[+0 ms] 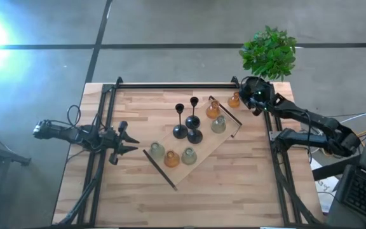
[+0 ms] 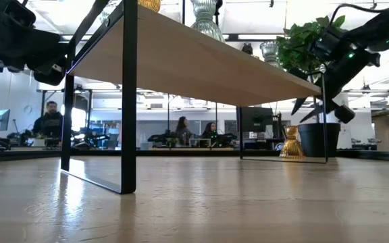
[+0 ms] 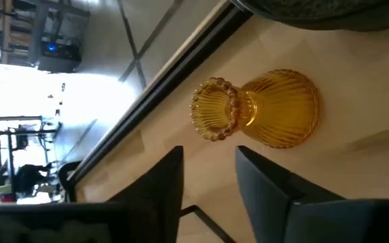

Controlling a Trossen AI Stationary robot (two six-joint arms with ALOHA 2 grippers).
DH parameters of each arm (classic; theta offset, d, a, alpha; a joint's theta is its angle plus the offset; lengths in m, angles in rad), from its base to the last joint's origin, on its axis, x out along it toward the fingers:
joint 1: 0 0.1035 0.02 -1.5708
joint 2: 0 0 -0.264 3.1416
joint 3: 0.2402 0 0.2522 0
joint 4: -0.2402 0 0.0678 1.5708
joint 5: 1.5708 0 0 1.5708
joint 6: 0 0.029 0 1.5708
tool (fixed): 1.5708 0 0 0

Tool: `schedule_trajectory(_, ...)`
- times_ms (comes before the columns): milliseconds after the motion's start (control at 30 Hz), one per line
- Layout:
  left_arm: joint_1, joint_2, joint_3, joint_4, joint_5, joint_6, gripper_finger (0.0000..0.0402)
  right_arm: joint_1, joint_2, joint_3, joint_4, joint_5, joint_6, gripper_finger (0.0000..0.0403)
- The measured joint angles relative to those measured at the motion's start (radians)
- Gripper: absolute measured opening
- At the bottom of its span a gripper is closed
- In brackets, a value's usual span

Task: Pick & Place candle stick holders
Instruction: Put the yellow candle holder on the shelf

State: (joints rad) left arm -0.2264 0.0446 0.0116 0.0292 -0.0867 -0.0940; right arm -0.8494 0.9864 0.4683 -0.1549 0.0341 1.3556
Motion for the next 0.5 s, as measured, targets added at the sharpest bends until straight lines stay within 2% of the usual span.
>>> schedule_trajectory(233, 0.000, 0.000, 0.000, 0.000, 0.000, 0.000, 0.0120, 0.000, 0.064, 0.000, 0.016, 0.002, 0.037, 0.0170)
schedule_trajectory(500, 0.000, 0.000, 0.000, 0.000, 0.000, 0.000, 0.0120, 0.000, 0.098, 0.000, 0.026, 0.021, 0.041, 0.0195)
